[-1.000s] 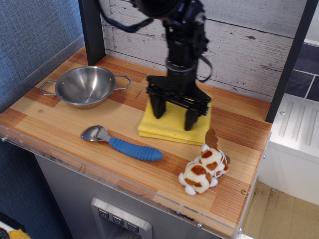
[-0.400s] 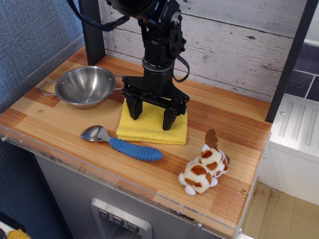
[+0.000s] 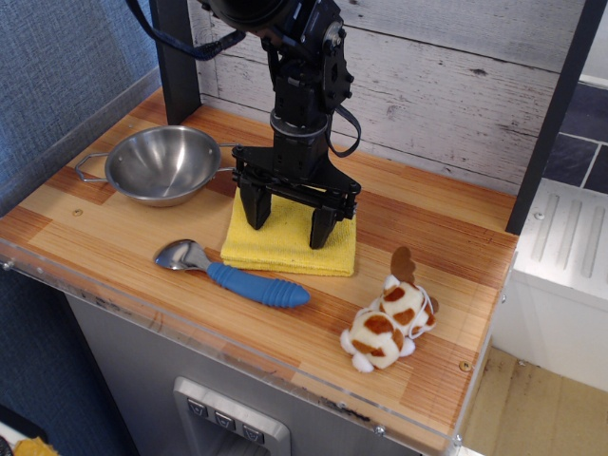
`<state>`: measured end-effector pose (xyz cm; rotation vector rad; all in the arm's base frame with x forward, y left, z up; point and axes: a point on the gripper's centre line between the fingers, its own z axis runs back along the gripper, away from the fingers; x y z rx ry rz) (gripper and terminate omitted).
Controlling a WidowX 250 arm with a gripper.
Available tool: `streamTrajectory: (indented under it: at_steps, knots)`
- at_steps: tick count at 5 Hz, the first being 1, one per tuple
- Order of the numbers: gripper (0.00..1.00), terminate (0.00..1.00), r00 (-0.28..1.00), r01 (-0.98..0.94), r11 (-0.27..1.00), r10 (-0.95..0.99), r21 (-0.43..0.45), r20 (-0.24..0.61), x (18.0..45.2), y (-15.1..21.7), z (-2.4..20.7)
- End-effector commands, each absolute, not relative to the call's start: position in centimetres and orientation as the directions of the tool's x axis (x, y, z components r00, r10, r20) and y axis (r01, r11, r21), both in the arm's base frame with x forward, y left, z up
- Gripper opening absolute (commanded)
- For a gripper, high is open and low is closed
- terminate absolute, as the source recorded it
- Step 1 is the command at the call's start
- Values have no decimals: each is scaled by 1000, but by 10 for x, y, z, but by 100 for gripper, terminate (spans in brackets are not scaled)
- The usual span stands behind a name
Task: Place the yellow cloth touching the spatula
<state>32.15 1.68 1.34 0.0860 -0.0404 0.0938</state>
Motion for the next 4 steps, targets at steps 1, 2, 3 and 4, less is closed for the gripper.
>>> streamTrajectory:
  at_steps: [1,2,3,4]
  knots:
    - [100,0,975,-23,999,14,35,222,338,3,86]
    - [100,0,963,-13,998,-3,60,269,336,-4,115]
    - [100,0,955,-2,998,-15,57,297,331,-10,134]
    - [100,0,955,-2,998,-15,57,297,331,-10,134]
